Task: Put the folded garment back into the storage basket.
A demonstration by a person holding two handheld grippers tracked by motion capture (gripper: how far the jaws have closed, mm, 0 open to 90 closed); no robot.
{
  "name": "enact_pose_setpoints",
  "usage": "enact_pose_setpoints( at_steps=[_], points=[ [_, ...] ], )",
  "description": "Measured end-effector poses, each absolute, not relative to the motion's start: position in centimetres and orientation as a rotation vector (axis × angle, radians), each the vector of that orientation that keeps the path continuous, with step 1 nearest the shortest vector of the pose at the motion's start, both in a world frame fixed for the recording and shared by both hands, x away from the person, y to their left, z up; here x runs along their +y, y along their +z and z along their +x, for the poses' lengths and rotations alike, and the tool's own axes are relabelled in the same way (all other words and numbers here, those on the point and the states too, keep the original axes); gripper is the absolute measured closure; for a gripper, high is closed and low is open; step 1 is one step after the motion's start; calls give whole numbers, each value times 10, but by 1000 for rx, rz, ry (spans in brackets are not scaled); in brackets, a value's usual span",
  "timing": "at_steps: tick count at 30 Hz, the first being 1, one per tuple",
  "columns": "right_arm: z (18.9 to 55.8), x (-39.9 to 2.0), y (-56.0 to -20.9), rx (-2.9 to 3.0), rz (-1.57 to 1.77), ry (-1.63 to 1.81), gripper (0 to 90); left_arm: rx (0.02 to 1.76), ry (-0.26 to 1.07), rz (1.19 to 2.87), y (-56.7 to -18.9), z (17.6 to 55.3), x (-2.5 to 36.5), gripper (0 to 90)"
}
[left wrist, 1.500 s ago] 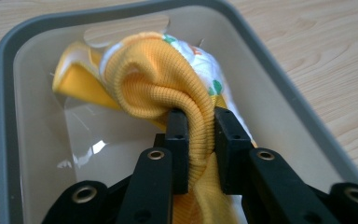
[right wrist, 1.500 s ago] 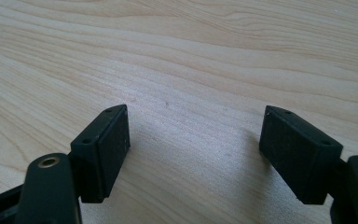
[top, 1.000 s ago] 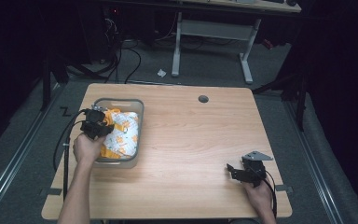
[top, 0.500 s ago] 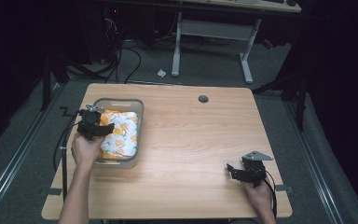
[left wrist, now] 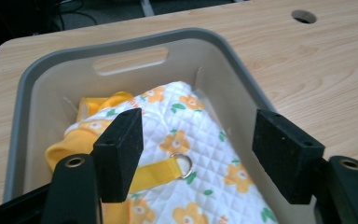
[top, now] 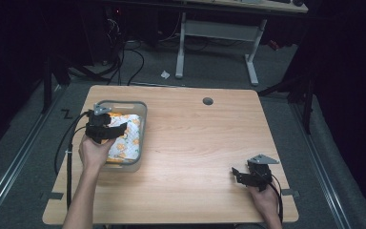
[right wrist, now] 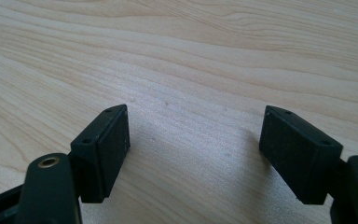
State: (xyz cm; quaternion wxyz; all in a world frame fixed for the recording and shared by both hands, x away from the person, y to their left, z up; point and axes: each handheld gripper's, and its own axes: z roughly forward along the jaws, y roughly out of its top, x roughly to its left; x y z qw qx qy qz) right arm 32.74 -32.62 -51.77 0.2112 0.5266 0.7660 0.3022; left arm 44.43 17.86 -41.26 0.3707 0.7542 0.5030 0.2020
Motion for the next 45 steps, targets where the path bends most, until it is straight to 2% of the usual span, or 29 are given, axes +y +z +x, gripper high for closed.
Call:
enact_pose_setpoints(
  at_steps=[9, 18, 28, 45],
  points=[
    [327, -326, -518, 2128, 1463, 840, 247, 1202, 489, 1895, -400, 431, 164, 317],
    [327, -326, -518, 2128, 1463, 840, 247, 1115, 462, 1898, -390, 417, 143, 338],
    [327, -326, -518, 2128, 1463, 840, 247, 1085, 425, 1923, -384, 409, 128, 366],
    [327, -326, -518, 2128, 1463, 840, 247, 1016, 369, 1927, -383, 392, 102, 362]
  ],
)
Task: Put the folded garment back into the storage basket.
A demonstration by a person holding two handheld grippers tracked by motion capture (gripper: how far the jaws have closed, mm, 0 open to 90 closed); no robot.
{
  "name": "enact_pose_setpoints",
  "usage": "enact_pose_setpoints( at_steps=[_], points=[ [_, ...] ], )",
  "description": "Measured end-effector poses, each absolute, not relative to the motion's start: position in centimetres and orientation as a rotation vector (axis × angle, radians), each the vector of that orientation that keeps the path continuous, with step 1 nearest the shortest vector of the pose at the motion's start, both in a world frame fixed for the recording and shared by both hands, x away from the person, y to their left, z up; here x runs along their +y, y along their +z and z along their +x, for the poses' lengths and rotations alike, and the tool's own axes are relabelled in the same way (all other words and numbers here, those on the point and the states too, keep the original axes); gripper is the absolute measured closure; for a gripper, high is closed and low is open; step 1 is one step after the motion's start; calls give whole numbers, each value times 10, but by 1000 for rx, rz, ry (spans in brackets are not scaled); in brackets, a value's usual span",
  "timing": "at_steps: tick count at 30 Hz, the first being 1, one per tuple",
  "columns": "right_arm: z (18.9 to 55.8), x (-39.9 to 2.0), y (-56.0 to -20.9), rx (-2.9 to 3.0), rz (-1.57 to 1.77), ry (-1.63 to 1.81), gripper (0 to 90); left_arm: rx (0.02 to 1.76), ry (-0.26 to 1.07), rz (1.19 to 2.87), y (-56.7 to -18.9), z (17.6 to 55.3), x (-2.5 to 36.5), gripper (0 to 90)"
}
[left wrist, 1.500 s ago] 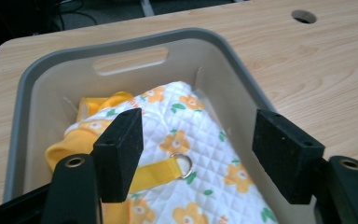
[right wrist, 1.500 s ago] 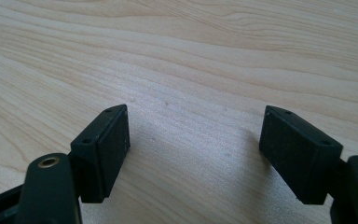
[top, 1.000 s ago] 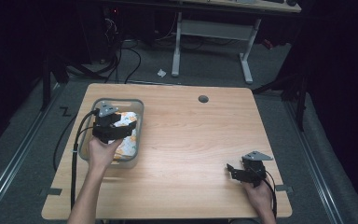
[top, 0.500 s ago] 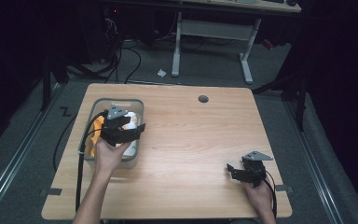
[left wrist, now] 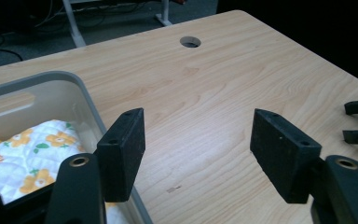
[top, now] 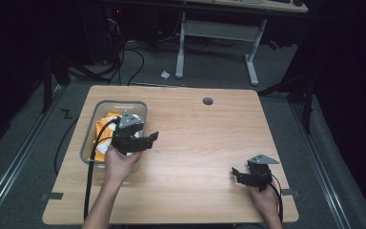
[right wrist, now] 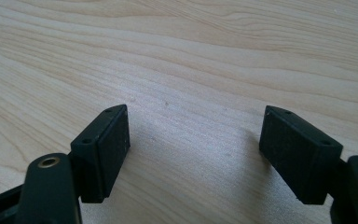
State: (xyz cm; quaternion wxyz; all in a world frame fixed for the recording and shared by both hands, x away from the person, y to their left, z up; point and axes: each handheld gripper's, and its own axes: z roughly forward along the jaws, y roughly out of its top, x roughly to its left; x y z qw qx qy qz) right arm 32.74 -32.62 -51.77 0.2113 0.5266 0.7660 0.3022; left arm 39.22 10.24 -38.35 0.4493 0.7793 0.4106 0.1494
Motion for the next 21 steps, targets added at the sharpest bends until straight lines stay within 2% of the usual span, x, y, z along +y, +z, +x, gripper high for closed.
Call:
enact_pose_setpoints(
  at_steps=[21],
  points=[
    [327, -326, -518, 2128, 1463, 840, 247, 974, 332, 1941, -388, 383, 86, 357]
  ],
)
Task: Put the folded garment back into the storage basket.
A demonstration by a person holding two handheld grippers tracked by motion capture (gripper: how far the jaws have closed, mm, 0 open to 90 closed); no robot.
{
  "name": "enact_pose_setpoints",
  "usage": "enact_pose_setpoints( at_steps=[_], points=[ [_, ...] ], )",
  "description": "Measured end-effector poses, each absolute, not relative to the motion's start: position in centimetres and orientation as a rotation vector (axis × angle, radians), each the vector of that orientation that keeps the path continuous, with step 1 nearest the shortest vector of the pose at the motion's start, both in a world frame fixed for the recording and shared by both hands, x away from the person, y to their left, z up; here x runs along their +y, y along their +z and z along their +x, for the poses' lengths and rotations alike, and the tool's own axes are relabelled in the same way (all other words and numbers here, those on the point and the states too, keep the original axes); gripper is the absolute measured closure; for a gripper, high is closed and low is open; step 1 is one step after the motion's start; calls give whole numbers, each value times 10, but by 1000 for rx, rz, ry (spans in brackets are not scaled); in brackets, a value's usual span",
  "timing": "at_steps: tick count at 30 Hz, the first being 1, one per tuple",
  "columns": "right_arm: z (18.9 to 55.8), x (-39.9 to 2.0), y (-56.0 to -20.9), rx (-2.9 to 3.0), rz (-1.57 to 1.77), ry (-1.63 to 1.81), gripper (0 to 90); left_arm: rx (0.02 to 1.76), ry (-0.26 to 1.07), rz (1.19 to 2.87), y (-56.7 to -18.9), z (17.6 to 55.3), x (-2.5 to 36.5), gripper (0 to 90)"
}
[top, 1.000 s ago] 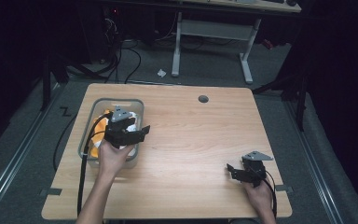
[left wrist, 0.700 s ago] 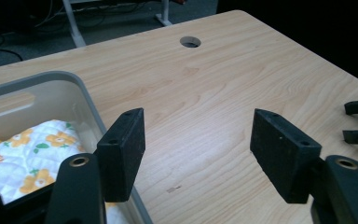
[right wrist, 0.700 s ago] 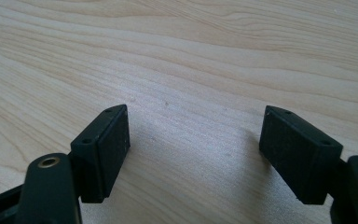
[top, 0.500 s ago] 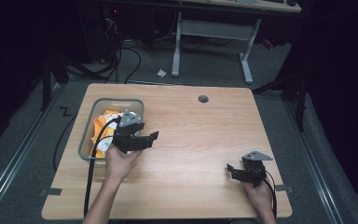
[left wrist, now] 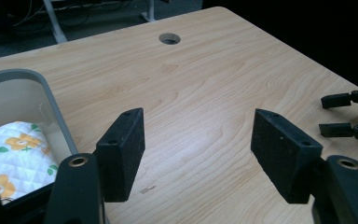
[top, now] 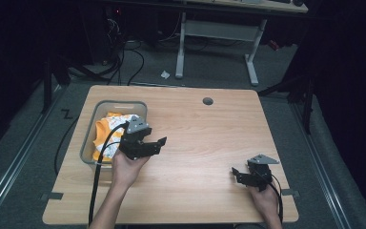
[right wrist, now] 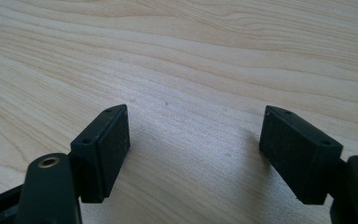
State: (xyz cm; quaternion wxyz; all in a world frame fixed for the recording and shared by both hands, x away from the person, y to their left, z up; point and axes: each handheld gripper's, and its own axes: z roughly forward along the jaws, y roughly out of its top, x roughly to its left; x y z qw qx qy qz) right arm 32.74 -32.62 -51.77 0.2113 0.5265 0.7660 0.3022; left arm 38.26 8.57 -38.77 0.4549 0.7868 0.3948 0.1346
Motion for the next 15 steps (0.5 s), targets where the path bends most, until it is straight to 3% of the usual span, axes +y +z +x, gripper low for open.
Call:
enact_pose_setpoints(
  at_steps=[15],
  points=[
    [327, -326, -518, 2128, 1464, 839, 247, 968, 322, 1935, -396, 376, 77, 354]
  ],
)
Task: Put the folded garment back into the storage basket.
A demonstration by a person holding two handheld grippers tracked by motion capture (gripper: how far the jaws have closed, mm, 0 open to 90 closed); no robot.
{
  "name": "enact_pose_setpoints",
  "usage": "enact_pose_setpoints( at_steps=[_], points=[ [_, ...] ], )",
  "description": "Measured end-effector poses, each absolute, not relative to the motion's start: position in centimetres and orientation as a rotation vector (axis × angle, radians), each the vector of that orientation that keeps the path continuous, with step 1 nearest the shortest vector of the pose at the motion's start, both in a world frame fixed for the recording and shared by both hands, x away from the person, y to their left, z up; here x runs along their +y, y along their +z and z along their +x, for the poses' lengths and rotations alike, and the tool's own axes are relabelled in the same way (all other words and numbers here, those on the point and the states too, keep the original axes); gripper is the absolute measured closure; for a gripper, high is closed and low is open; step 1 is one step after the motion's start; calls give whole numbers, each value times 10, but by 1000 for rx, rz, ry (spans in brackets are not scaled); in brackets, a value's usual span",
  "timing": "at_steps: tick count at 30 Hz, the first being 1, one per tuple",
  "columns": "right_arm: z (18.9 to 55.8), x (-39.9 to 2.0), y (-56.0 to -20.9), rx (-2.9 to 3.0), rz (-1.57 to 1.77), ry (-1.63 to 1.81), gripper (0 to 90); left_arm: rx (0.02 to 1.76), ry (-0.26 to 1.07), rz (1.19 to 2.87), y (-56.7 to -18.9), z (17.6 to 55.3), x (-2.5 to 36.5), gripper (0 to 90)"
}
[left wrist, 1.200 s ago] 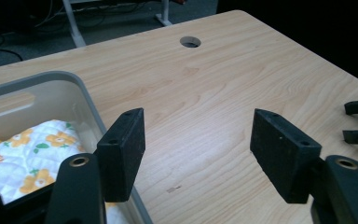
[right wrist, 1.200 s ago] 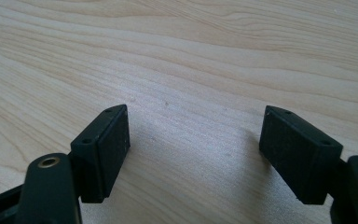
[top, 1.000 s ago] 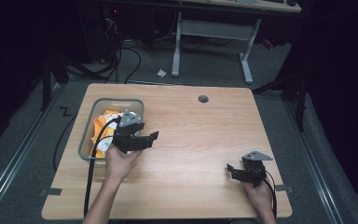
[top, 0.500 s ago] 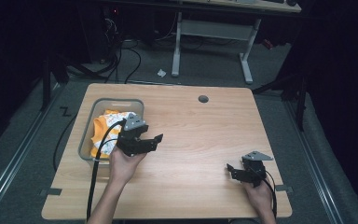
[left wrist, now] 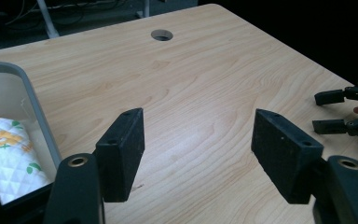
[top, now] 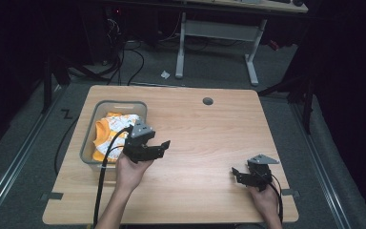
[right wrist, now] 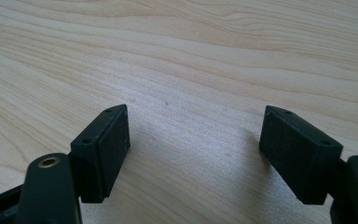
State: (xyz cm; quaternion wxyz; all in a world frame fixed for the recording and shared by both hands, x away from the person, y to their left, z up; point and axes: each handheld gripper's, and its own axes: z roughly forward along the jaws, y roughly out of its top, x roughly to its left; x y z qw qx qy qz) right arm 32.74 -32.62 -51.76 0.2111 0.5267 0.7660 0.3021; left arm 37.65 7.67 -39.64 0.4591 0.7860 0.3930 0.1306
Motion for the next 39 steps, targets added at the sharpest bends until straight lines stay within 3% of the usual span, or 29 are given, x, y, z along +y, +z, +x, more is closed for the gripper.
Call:
enact_pose_setpoints(
  at_steps=[39],
  points=[
    [327, -326, -518, 2128, 1463, 839, 247, 914, 237, 1956, -434, 364, 53, 342]
  ],
)
